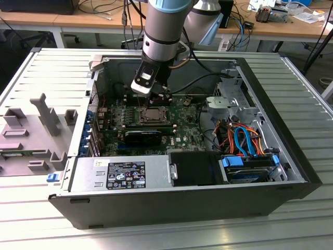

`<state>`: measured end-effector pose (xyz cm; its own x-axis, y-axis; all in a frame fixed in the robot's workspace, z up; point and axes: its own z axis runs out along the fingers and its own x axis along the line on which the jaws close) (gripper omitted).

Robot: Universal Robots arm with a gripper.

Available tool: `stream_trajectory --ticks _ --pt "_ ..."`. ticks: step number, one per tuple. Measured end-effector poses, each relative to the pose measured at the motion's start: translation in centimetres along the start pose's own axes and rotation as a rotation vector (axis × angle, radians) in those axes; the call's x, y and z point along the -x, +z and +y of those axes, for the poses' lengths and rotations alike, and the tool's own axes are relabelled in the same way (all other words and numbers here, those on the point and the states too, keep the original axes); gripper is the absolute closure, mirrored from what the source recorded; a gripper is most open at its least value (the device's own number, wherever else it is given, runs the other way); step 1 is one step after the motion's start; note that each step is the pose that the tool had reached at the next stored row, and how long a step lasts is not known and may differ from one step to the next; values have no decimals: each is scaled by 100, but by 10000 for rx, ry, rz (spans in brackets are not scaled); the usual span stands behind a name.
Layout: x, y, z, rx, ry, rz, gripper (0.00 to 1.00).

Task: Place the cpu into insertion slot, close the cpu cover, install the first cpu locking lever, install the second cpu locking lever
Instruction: 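Install the first cpu locking lever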

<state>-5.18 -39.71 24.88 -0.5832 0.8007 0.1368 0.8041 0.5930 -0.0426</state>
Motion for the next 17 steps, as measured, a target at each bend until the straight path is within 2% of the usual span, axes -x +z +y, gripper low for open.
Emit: stream_trajectory --ticks 17 --pt "0 0 0 -17 -120 -5 89"
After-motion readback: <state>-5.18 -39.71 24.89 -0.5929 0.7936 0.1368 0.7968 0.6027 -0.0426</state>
